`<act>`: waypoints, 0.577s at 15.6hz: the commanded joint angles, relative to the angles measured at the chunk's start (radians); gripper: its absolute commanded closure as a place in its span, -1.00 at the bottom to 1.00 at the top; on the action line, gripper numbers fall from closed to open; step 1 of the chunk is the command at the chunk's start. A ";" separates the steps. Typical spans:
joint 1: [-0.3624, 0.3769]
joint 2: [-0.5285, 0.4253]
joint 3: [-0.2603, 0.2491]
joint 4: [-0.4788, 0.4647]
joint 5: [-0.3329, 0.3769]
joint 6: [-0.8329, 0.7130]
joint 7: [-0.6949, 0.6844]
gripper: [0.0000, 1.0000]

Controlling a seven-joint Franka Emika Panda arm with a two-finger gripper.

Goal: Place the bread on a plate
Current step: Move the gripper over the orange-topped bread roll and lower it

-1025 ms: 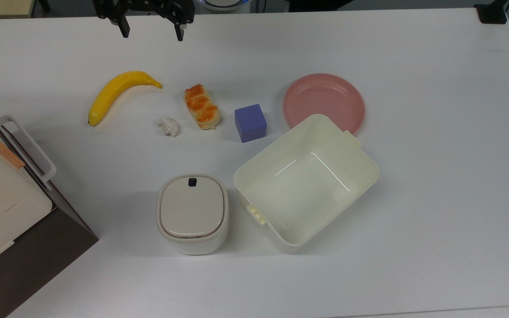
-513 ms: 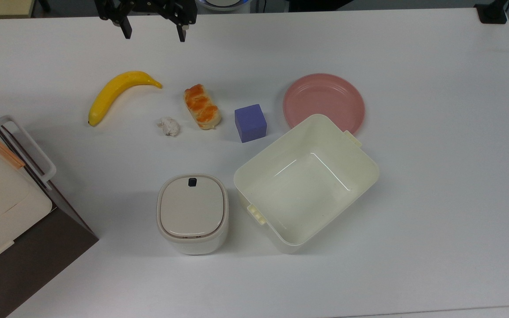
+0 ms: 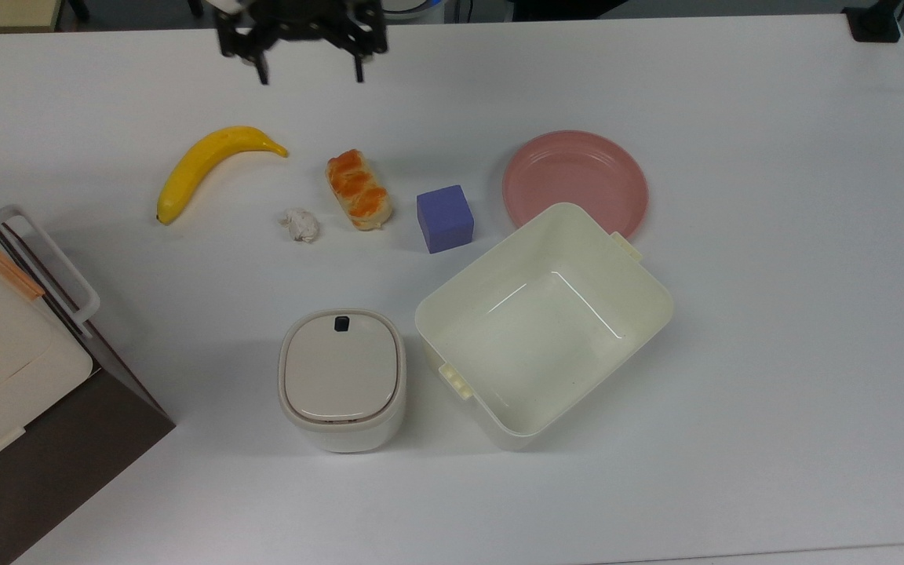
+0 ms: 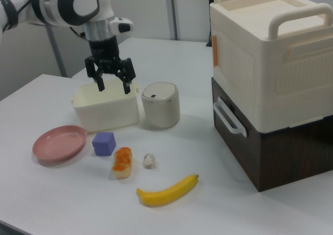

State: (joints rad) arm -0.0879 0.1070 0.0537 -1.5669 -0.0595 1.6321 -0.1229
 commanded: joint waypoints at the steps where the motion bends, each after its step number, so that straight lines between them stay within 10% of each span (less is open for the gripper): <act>1: 0.020 -0.036 0.001 -0.116 -0.017 0.089 0.019 -1.00; 9: 0.025 -0.090 0.078 -0.482 -0.140 0.382 0.106 -1.00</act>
State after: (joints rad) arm -0.0723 0.0950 0.1158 -1.8974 -0.1609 1.9192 -0.0673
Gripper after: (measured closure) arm 0.000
